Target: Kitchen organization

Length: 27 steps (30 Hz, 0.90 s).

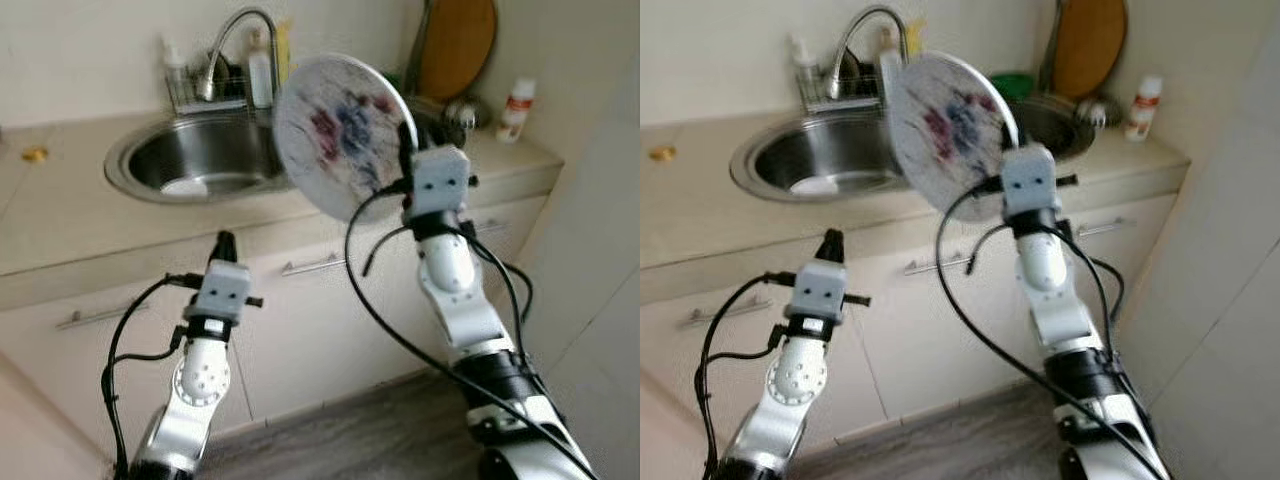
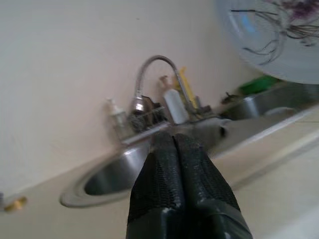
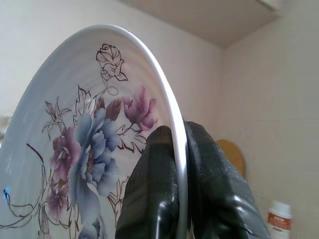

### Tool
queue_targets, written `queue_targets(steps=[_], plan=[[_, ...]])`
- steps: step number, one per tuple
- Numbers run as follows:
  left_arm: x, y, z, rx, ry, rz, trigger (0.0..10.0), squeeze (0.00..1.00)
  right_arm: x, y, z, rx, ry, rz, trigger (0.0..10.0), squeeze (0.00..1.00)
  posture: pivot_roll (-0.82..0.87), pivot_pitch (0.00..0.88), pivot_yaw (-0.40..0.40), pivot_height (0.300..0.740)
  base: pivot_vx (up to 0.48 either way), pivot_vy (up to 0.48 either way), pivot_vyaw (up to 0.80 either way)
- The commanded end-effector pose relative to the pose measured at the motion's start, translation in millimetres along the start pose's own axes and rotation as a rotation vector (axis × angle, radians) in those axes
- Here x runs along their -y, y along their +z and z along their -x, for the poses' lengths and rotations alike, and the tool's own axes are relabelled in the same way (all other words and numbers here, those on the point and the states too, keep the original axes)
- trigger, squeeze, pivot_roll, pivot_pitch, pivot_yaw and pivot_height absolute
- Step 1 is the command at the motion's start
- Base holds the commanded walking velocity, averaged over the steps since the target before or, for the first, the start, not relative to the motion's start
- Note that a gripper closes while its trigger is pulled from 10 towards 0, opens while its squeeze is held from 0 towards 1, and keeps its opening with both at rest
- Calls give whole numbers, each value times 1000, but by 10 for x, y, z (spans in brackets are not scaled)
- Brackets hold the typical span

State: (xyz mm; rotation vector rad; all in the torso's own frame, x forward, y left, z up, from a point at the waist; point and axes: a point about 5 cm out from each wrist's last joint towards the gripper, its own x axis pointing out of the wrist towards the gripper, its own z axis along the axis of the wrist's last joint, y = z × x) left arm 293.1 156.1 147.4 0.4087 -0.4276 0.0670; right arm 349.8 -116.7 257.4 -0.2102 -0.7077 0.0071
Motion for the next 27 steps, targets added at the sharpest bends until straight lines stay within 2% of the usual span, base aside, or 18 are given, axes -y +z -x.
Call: queue_targets(steps=[1, 10, 27], plan=[[-50, -16, 11, -1, 4, -14, 10000, 0, -95, 85, -51, 32, 13, -33, 10000, 0, -30, 0, -16, 740, 0, 0, 0], [-36, -23, 24, -7, -5, -2, 10000, 0, -111, 9, 22, -6, 6, -34, 10000, 0, -34, 0, -10, 740, 70, 0, 0], [-50, 8, -22, 15, 2, 10, 10000, 0, -15, -5, 25, -10, -60, -27, 10000, 0, -35, 0, -6, 740, 445, 0, 0]])
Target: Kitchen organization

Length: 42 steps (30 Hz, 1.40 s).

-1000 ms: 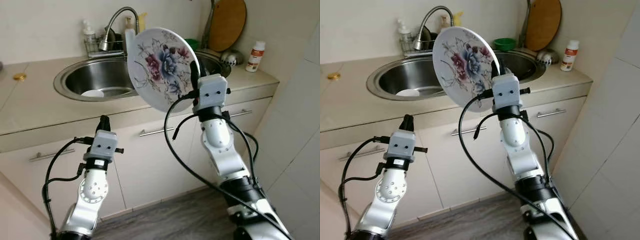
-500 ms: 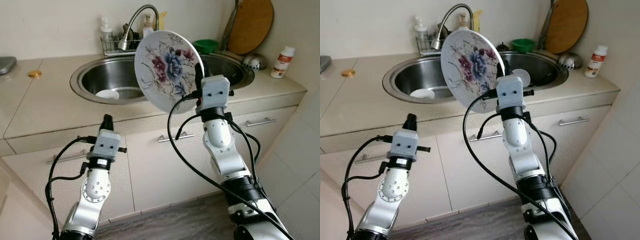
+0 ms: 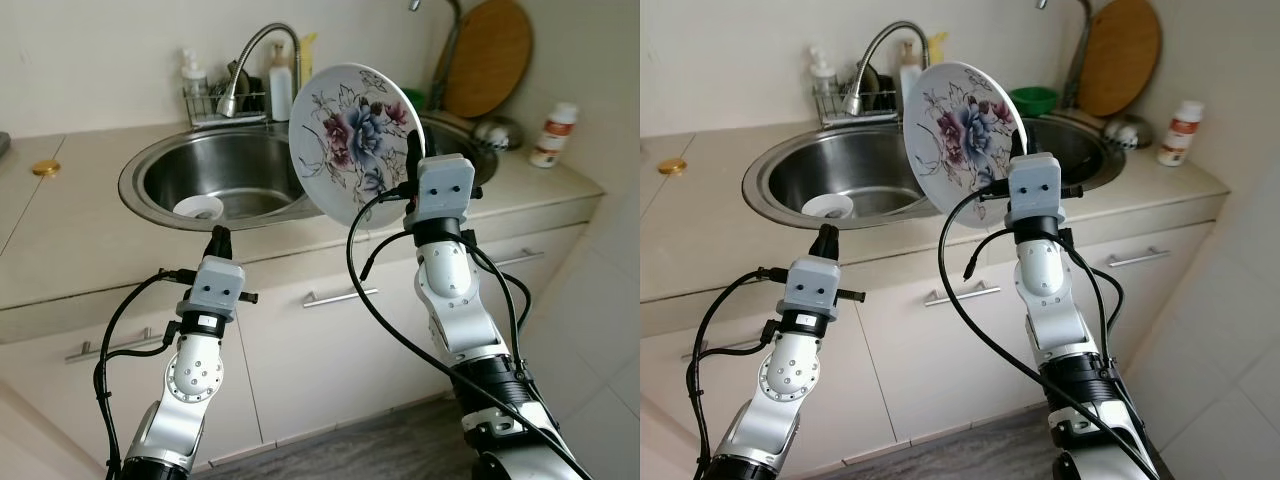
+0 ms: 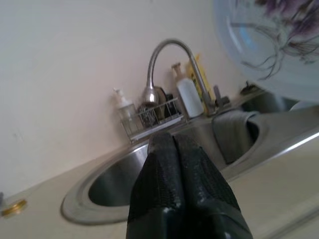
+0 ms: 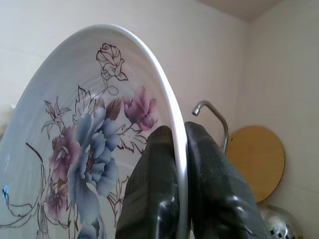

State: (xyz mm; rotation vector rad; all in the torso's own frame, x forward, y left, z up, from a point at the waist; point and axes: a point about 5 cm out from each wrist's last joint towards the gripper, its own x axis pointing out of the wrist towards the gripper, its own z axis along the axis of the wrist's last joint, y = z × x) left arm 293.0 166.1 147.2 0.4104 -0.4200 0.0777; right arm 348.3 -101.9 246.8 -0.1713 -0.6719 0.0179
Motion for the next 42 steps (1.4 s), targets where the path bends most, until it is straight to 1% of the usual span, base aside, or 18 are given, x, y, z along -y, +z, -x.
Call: queue_targets(steps=[1, 19, 24, 25, 30, 31, 32, 33, 34, 36, 39, 42], plan=[[41, 49, -24, 24, -6, 14, 10000, 0, 149, 43, -42, 26, -60, 12, 10000, 0, -35, 0, -6, 740, 461, 0, 0], [38, 76, -42, 36, -9, 18, 10000, 0, 214, 48, -73, 25, -102, 13, 10000, 0, -36, 0, -3, 740, 449, 0, 0], [74, 91, -50, 45, -28, 23, 10000, 0, 217, 38, -89, 17, -101, 12, 10000, 0, -34, 0, -4, 740, 0, 0, 0], [77, 80, -50, 32, -22, 23, 10000, 0, 213, 28, -104, 10, -94, 16, 10000, 0, -33, 0, -4, 740, 0, 0, 0], [84, 80, -46, 34, -25, 21, 10000, 0, 208, -28, -172, -32, -72, 23, 10000, 0, -31, 0, -5, 740, 0, 0, 0], [83, 84, -46, 37, -24, 21, 10000, 0, 196, -79, -203, -70, -57, 18, 10000, 0, -31, 0, -5, 740, 0, 0, 0], [83, 84, -46, 37, -24, 21, 10000, 0, 196, -79, -203, -70, -57, 18, 10000, 0, -31, 0, -5, 740, 0, 0, 0], [84, 86, -48, 39, -23, 22, 10000, 0, 164, -150, -221, -120, -34, 6, 10000, 0, -28, 0, -6, 740, 0, 0, 0], [84, 87, -48, 40, -23, 22, 10000, 0, 154, -171, -224, -134, -27, 4, 10000, 0, -28, 0, -6, 740, 0, 0, 0], [79, 93, -53, 43, -20, 21, 10000, 0, 135, -299, -222, -222, -9, 48, 10000, 0, -25, 0, -6, 740, 0, 0, 0], [74, 103, -54, 46, -18, 21, 10000, 0, 150, -450, -224, -320, -6, 74, 10000, 0, -19, 0, -8, 740, 0, 0, 0], [73, 103, -52, 47, -19, 20, 10000, 0, 174, -509, -253, -353, 2, 84, 10000, 0, -18, 0, -7, 740, 0, 0, 0]])
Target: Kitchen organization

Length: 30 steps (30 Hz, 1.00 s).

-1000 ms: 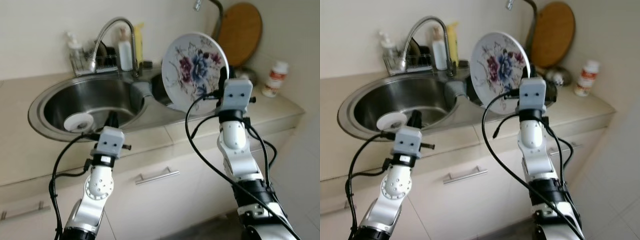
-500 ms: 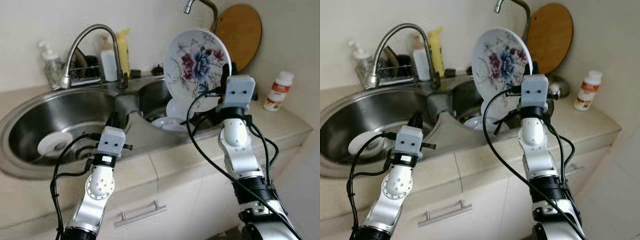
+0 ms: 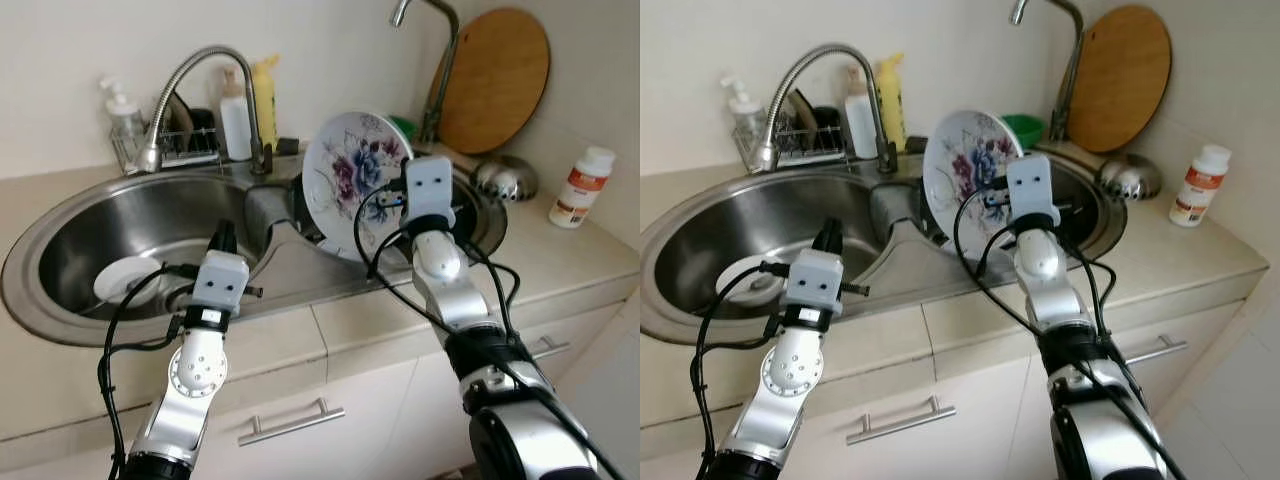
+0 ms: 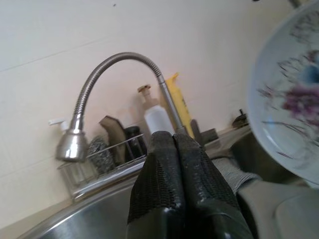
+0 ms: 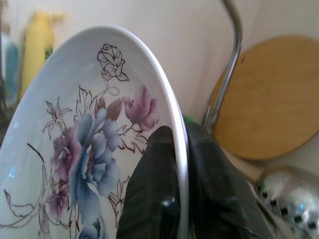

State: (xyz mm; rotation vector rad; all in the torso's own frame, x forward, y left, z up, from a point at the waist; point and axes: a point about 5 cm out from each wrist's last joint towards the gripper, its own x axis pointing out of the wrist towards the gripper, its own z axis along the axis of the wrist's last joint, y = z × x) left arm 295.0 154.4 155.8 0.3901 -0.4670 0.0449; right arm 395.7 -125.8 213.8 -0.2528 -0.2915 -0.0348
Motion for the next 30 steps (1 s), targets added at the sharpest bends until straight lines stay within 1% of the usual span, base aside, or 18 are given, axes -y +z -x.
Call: queue_targets(steps=[1, 4, 6, 10, 12, 15, 20, 22, 23, 26, 28, 29, 30], plan=[[-3, -8, 5, -4, -3, -6, 10000, 0, 28, 84, -84, 6, -7, 13, 10000, 0, -17, 0, -8, 740, 0, 0, 0], [4, -9, 10, -4, -6, -5, 10000, 0, 28, 27, -118, -48, 11, 66, 10000, 0, -16, 0, -8, 740, 0, 0, 0], [10, -8, 11, -4, -8, -5, 10000, 0, 21, -3, -128, -75, 25, 84, 10000, 0, -13, 0, -10, 740, 0, 0, 0], [23, -3, 13, -5, -9, -1, 10000, 0, -66, -139, -120, -185, 113, 122, 10000, 0, -12, 0, -13, 740, 0, 0, 0], [26, -1, 14, -5, -9, -1, 10000, 0, -80, -163, -117, -204, 125, 121, 10000, 0, -10, 0, -14, 740, 0, 0, 0], [31, -7, 28, -10, -9, -1, 10000, 0, -88, -246, -91, -260, 125, 161, 10000, 0, -7, 0, -16, 740, 0, 0, 0], [35, -13, 42, -14, -10, -2, 10000, 0, -118, -327, -52, -303, 149, 200, 10000, 0, -7, 0, -15, 740, 0, 0, 0], [37, -14, 44, -15, -11, -2, 10000, 0, -144, -374, -21, -323, 168, 198, 10000, 0, -7, 0, -15, 740, 0, 0, 0], [37, -17, 45, -16, -12, -3, 10000, 0, -169, -419, 11, -339, 185, 214, 10000, 0, -8, 0, -14, 740, 0, 0, 0], [37, -21, 44, -18, -14, -4, 10000, 0, -197, -454, 41, -345, 202, 209, 10000, 0, -9, 0, -14, 740, 0, 0, 0], [37, -21, 44, -18, -14, -4, 10000, 0, -220, -486, 68, -352, 219, 222, 10000, 0, -10, 0, -14, 740, 0, 0, 0], [37, -22, 45, -19, -14, -4, 10000, 0, -231, -504, 83, -356, 228, 226, 10000, 110, -11, 0, -13, 740, 0, 0, 0], [39, -25, 46, -21, -15, -5, 10000, 0, -240, -531, 107, -356, 237, 225, 10000, 929, -10, 0, -13, 740, 0, 0, 0]])
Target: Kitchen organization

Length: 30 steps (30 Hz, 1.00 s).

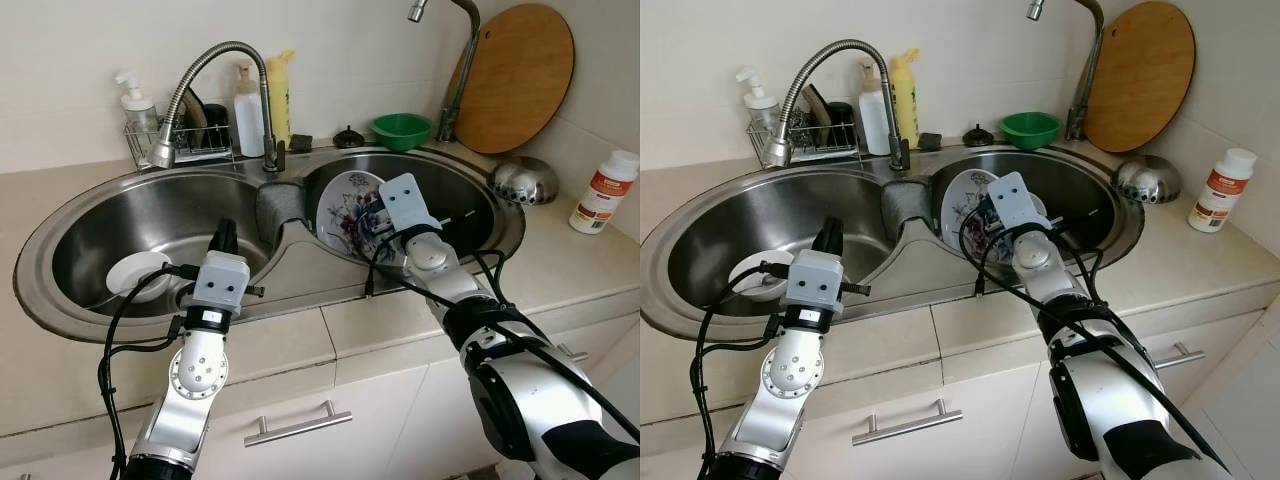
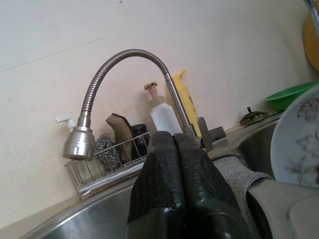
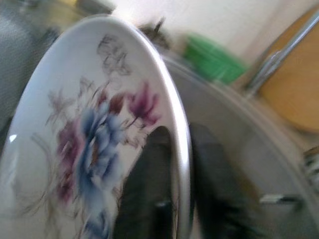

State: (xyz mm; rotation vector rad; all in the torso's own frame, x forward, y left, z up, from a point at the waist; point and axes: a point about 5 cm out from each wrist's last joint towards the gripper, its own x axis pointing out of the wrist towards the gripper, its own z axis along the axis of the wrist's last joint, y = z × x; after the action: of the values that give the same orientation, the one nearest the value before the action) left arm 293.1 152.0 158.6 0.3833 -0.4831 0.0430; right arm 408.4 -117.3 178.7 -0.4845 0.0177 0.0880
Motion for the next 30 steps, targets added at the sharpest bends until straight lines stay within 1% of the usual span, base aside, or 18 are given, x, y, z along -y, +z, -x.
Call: queue_targets(steps=[1, 2, 7, 12, 13, 14, 15, 17, 18, 20, 21, 22, 24, 26, 28, 29, 30], plan=[[29, -65, 45, -37, -18, -12, 10000, 0, -127, -202, 57, -71, 52, 9, 10000, 929, -10, 0, -13, 740, 0, 0, 0], [31, -68, 45, -38, -19, -12, 10000, 0, -128, -222, 62, -77, 55, 6, 10000, 1000, -10, 0, -12, 740, 0, 0, 0], [31, -77, 44, -41, -22, -13, 10000, 0, -111, -281, 77, -97, 51, 9, 10000, 1000, -15, 0, -8, 740, 0, 0, 0], [41, -83, 44, -44, -28, -13, 10000, 0, -76, -290, 83, -84, 25, -39, 10000, 1000, -18, 0, -5, 740, 0, 0, 0], [43, -84, 44, -43, -29, -12, 10000, 0, -50, -264, 79, -61, 6, -77, 10000, 1000, -19, 0, -3, 740, 0, 0, 0], [43, -84, 45, -43, -30, -12, 10000, 0, -45, -258, 79, -56, 3, -86, 10000, 1000, -19, 0, -3, 740, 0, 0, 0], [44, -82, 43, -42, -31, -12, 10000, 0, -18, -194, 72, -8, -9, -161, 10000, 1000, -18, 0, -3, 740, 0, 0, 0], [44, -81, 43, -42, -31, -12, 10000, 0, 3, -137, 69, 36, -12, -226, 10000, 1000, -19, 0, -3, 740, 0, 0, 0], [43, -82, 43, -42, -31, -12, 10000, 0, 6, -124, 69, 47, -12, -239, 10000, 1000, -20, 0, -3, 740, 0, 0, 0], [42, -84, 45, -43, -31, -9, 10000, 0, 32, -78, 74, 90, -17, -324, 10000, 1000, -20, 0, -3, 740, 0, 0, 0], [42, -84, 45, -43, -31, -9, 10000, 0, 32, -78, 74, 90, -17, -324, 10000, 1000, -20, 0, -3, 740, 0, 0, 0], [43, -86, 51, -48, -30, -2, 10000, 0, 80, -35, 93, 151, -40, -426, 10000, 1000, -17, 0, -5, 740, 0, 0, 0], [42, -79, 55, -47, -31, 2, 10000, 0, 124, -2, 115, 199, -65, -479, 10000, 1000, -14, 0, -6, 740, 0, 0, 0], [34, -70, 57, -44, -30, 2, 10000, 0, 161, 32, 137, 239, -92, -504, 10000, 1000, -13, 0, -7, 740, 0, 0, 0], [11, -57, 61, -38, -24, 3, 10000, 0, 188, 96, 179, 306, -109, -508, 10000, 1000, -13, 0, -6, 740, 0, 0, 0], [-12, -45, 63, -31, -16, 4, 10000, 0, 185, 153, 226, 364, -113, -493, 10000, 0, -14, 0, -6, 740, 0, 0, 0], [-12, -45, 63, -31, -16, 4, 10000, 0, 185, 153, 226, 364, -113, -493, 10000, 0, -14, 0, -6, 740, 0, 0, 0]])
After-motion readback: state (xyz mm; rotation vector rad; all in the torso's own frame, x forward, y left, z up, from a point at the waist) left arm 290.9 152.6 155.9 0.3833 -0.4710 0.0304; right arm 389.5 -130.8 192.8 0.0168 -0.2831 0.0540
